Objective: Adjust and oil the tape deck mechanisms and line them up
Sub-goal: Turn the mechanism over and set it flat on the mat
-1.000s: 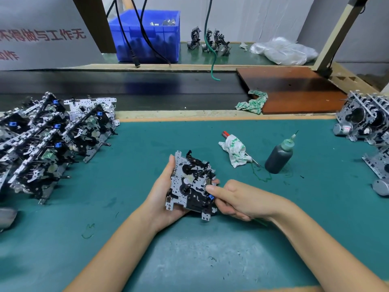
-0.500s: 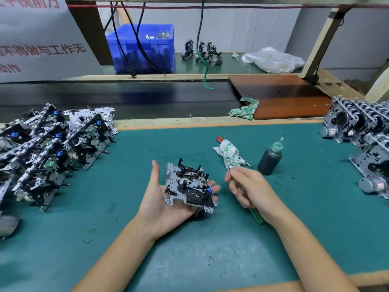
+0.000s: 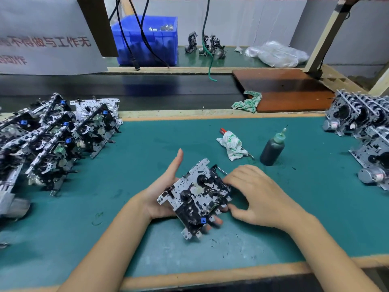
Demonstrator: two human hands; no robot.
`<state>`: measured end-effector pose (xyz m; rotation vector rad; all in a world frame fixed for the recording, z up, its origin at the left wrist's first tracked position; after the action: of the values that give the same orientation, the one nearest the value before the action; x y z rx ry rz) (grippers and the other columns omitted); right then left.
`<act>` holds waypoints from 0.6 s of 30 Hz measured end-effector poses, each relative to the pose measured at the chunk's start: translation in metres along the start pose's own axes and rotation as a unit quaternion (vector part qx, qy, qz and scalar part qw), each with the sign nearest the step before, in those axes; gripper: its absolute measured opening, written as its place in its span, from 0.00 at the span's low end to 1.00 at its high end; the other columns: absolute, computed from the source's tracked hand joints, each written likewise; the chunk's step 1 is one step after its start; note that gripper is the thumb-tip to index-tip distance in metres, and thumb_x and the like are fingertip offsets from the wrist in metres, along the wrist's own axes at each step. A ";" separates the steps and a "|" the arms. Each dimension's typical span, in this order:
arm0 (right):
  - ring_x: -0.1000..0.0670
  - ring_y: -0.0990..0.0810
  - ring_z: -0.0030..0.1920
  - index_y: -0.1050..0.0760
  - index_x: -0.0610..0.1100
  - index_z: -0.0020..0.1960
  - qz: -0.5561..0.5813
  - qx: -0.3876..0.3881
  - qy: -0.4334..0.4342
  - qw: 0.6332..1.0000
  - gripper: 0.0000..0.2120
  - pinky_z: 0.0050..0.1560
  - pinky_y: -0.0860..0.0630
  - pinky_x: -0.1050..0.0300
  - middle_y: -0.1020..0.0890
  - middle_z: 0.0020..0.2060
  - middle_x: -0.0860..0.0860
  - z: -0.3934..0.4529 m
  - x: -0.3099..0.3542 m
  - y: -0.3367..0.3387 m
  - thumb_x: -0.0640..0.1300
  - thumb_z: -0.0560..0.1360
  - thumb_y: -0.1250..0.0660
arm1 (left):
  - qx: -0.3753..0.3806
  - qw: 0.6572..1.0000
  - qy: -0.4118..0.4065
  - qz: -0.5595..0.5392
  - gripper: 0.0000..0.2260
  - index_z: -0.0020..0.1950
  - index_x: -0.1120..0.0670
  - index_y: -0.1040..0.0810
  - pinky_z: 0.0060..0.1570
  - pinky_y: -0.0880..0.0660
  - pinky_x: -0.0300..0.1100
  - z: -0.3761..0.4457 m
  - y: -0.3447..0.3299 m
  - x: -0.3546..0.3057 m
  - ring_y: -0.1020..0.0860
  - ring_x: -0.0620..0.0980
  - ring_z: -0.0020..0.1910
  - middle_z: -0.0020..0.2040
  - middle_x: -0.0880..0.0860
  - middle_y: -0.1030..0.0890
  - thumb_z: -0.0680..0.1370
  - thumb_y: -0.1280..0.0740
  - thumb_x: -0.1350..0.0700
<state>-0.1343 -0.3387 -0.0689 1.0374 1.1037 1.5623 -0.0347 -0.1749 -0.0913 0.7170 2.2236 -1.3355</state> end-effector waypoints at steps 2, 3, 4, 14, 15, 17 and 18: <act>0.48 0.24 0.47 0.23 0.44 0.50 -0.012 -0.018 0.003 1.000 0.20 0.59 0.33 0.55 0.21 0.42 0.53 -0.006 0.000 0.003 0.58 0.67 0.32 | 0.001 1.000 0.005 -0.015 0.49 0.68 0.59 0.26 0.63 0.30 0.59 -0.001 0.002 -0.003 0.25 0.64 0.62 0.67 0.65 0.28 0.62 0.43 0.23; 0.49 0.24 0.45 0.23 0.44 0.48 -0.016 -0.029 0.002 0.999 0.22 0.59 0.32 0.55 0.22 0.41 0.53 -0.008 -0.001 0.005 0.62 0.68 0.33 | 0.000 1.000 -0.002 -0.025 0.50 0.66 0.60 0.24 0.64 0.30 0.58 -0.002 0.005 -0.005 0.26 0.63 0.63 0.66 0.64 0.26 0.62 0.45 0.22; 0.48 0.24 0.43 0.23 0.44 0.46 -0.023 -0.044 0.000 0.999 0.24 0.58 0.32 0.55 0.22 0.39 0.53 -0.010 -0.002 0.007 0.65 0.68 0.35 | -0.002 0.999 -0.017 -0.032 0.51 0.65 0.61 0.23 0.65 0.30 0.57 -0.003 0.009 -0.006 0.26 0.62 0.65 0.66 0.64 0.26 0.62 0.47 0.21; 0.47 0.28 0.37 0.28 0.43 0.37 -0.003 -0.123 -0.066 0.990 0.21 0.46 0.35 0.58 0.27 0.33 0.51 -0.018 0.003 -0.004 0.61 0.73 0.41 | -0.472 0.728 -0.209 0.450 0.33 0.40 0.48 0.19 0.39 0.27 0.45 -0.042 0.017 -0.019 0.22 0.45 0.32 0.32 0.46 0.18 0.65 0.48 0.22; 0.47 0.28 0.38 0.28 0.43 0.37 -0.004 -0.117 -0.064 0.991 0.21 0.47 0.35 0.57 0.27 0.33 0.51 -0.018 0.002 -0.006 0.61 0.73 0.41 | -0.472 0.661 -0.182 0.554 0.35 0.39 0.46 0.21 0.38 0.28 0.43 -0.046 0.011 -0.013 0.23 0.43 0.34 0.33 0.45 0.20 0.61 0.51 0.19; 0.47 0.29 0.39 0.29 0.42 0.38 -0.011 -0.102 -0.052 0.993 0.23 0.50 0.35 0.57 0.27 0.35 0.51 -0.018 0.002 -0.009 0.63 0.73 0.42 | -0.460 0.538 -0.130 0.695 0.37 0.40 0.45 0.26 0.34 0.31 0.42 -0.047 0.002 0.003 0.22 0.43 0.37 0.34 0.44 0.20 0.57 0.55 0.17; 0.47 0.28 0.40 0.28 0.42 0.38 -0.018 -0.098 -0.047 0.994 0.25 0.51 0.35 0.56 0.27 0.36 0.51 -0.018 0.003 -0.010 0.65 0.72 0.42 | -0.466 0.488 -0.125 0.728 0.37 0.40 0.46 0.28 0.32 0.34 0.42 -0.044 -0.004 0.009 0.21 0.46 0.38 0.36 0.44 0.20 0.56 0.55 0.16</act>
<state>-0.1504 -0.3377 -0.0826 0.9422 0.8810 1.5437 -0.0489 -0.1355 -0.0757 1.2298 0.9003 0.6051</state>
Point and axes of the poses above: each hand's wrist, its own z-axis towards the middle knuckle, its own y-axis out of the back of the hand, x = y × z, the point moved 3 cm from there along z, towards the middle knuckle
